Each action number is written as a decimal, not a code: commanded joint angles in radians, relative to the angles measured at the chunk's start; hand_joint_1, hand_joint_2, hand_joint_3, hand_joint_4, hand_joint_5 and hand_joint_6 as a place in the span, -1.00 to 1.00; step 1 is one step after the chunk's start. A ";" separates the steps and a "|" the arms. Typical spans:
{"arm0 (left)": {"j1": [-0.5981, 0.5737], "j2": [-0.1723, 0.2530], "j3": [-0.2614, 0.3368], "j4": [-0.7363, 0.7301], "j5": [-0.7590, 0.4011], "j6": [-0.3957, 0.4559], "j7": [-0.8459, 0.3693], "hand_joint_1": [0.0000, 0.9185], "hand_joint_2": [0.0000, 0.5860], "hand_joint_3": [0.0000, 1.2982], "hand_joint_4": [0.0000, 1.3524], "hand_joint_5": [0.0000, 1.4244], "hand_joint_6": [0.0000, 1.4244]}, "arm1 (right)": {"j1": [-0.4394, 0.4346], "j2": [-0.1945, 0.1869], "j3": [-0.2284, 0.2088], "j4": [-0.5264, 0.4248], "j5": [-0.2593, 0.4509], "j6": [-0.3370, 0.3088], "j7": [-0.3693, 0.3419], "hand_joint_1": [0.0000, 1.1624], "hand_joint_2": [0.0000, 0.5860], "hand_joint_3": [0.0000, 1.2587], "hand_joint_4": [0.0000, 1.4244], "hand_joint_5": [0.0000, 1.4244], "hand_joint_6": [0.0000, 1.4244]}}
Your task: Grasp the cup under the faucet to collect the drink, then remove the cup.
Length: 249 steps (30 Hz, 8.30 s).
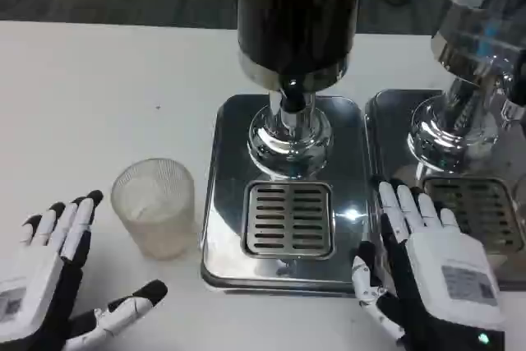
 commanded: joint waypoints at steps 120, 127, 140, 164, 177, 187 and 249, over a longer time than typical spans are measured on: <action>-0.582 -0.104 -0.086 0.862 -0.253 -0.643 0.236 -0.13 -0.67 -0.16 -0.07 0.13 0.01 | -0.028 0.035 -0.019 0.014 0.068 0.034 0.006 -0.66 1.00 -0.90 -1.00 -1.00 -0.98; -0.601 -0.109 -0.089 0.871 -0.244 -0.652 0.250 -0.07 -0.69 -0.13 -0.04 0.15 0.03 | -0.029 0.039 -0.021 0.017 0.066 0.035 0.001 -0.66 1.00 -0.90 -1.00 -1.00 -0.98; -0.659 -0.126 -0.101 0.857 -0.217 -0.673 0.254 0.01 -0.72 -0.10 -0.02 0.16 0.07 | -0.030 0.046 -0.023 0.017 0.061 0.040 -0.010 -0.65 1.00 -0.91 -1.00 -1.00 -0.98; -0.876 -0.246 -0.298 1.048 -0.085 -0.636 0.302 0.06 -0.77 -0.10 -0.02 0.16 0.07 | 0.003 0.045 -0.030 -0.062 0.026 0.081 -0.020 -0.64 1.00 -0.91 -1.00 -1.00 -1.00; -0.912 -0.270 -0.362 1.124 -0.038 -0.595 0.377 0.06 -0.80 -0.12 -0.05 0.12 0.04 | 0.002 0.062 -0.023 -0.061 0.014 0.091 -0.024 -0.63 1.00 -0.91 -1.00 -1.00 -1.00; -0.917 -0.257 -0.384 1.157 -0.043 -0.595 0.359 -0.57 -0.83 -0.30 -0.28 -0.08 -0.26 | -0.001 0.065 -0.028 -0.060 0.020 0.095 -0.019 -0.63 1.00 -0.91 -1.00 -1.00 -1.00; -0.735 -0.255 -0.073 0.494 -1.021 -0.673 -0.889 -1.00 -0.70 -0.99 -1.00 -0.91 -1.00 | -0.079 0.009 -0.063 0.020 0.192 -0.015 0.006 -0.67 0.87 -1.00 -1.00 -1.00 -1.00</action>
